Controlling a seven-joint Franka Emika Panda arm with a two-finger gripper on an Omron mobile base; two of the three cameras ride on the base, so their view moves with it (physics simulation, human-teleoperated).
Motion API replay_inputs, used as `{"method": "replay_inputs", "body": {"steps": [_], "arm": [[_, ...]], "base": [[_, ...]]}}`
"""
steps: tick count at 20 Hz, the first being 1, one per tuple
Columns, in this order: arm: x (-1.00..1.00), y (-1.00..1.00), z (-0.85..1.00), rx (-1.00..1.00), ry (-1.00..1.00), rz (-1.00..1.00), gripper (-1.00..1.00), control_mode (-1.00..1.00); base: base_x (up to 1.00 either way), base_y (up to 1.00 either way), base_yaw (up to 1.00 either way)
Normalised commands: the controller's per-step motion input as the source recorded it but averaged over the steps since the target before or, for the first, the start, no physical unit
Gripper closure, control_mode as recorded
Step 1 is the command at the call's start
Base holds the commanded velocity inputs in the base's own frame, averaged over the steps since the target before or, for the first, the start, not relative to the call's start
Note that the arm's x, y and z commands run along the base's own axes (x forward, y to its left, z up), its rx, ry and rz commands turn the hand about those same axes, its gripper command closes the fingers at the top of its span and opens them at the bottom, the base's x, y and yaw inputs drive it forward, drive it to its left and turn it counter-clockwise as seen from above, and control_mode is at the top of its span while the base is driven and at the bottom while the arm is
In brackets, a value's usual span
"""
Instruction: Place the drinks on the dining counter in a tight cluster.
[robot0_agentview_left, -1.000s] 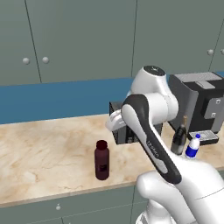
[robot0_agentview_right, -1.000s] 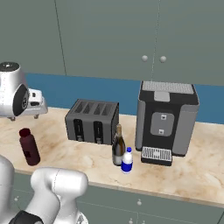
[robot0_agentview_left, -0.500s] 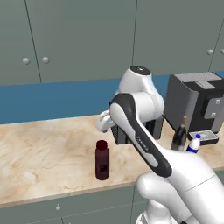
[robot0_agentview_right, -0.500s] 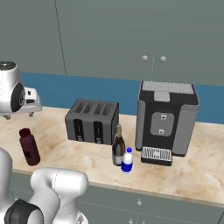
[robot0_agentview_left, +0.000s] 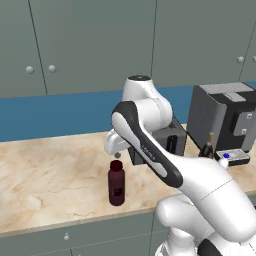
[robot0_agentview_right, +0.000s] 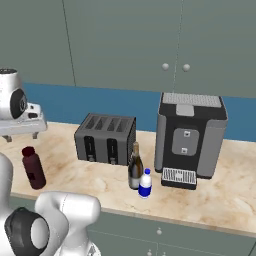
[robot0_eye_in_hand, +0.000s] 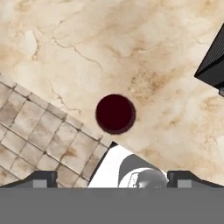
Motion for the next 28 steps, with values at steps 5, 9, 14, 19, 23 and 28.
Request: {"method": "replay_inputs", "body": {"steps": [5, 9, 14, 19, 23, 28], "arm": [[0.0, 0.0, -0.24, -0.02, 0.03, 0.0, -1.0, -1.0], [0.08, 0.04, -0.41, 0.0, 0.0, 0.0, -1.0, -1.0], [0.17, 0.14, -0.31, -0.01, 0.0, 0.0, -1.0, -1.0], [0.34, 0.27, -0.05, -0.03, 0.0, 0.0, -1.0, -1.0], [0.34, 0.24, 0.0, -0.02, 0.0, 0.0, -1.0, -1.0], [0.0, 0.03, -0.07, 0.0, 0.0, 0.0, -1.0, -1.0]], "base": [[0.0, 0.0, 0.0], [0.0, 0.0, 0.0], [0.0, 0.0, 0.0], [0.0, 0.0, 0.0], [0.0, 0.0, 0.0], [0.0, 0.0, 0.0]]}}
